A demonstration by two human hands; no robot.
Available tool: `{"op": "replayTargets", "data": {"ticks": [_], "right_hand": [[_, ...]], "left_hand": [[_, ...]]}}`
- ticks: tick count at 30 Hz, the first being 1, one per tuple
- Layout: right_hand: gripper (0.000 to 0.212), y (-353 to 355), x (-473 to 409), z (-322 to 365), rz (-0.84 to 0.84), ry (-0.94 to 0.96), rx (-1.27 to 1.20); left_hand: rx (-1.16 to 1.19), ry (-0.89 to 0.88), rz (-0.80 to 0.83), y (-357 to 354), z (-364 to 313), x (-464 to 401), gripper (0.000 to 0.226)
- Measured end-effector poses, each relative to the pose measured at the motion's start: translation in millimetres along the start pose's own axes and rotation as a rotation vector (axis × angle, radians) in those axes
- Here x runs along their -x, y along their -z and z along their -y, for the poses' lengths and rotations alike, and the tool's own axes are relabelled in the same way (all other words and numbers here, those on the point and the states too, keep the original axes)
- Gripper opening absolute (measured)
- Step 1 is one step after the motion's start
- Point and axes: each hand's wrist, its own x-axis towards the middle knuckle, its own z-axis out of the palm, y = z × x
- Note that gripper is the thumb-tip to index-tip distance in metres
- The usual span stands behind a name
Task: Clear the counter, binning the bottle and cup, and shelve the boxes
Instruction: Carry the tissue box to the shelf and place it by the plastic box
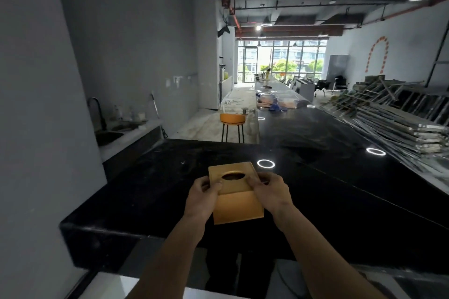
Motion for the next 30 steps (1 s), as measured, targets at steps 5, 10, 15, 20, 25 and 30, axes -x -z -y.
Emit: {"op": "replayTargets", "data": {"ticks": [5, 10, 15, 20, 25, 30], "right_hand": [[0.041, -70, 44, 48, 0.098, 0.081, 0.032], [0.039, -158, 123, 102, 0.262, 0.186, 0.031], [0.033, -258, 244, 154, 0.461, 0.298, 0.029], [0.031, -362, 399, 192, 0.696, 0.392, 0.041], [0.029, -448, 568, 214, 0.893, 0.479, 0.013], [0.033, -513, 712, 222, 1.155, 0.545, -0.03]], "left_hand": [[0.037, -0.015, -0.149, 94, 8, 27, 0.047], [0.099, -0.025, -0.339, 220, 29, 81, 0.042], [0.166, -0.02, -0.552, 363, 67, 167, 0.038], [0.231, 0.012, -0.791, 505, 121, 293, 0.031], [0.233, 0.059, -1.009, 625, 177, 434, 0.035], [0.199, 0.095, -1.234, 706, 221, 556, 0.034]]}}
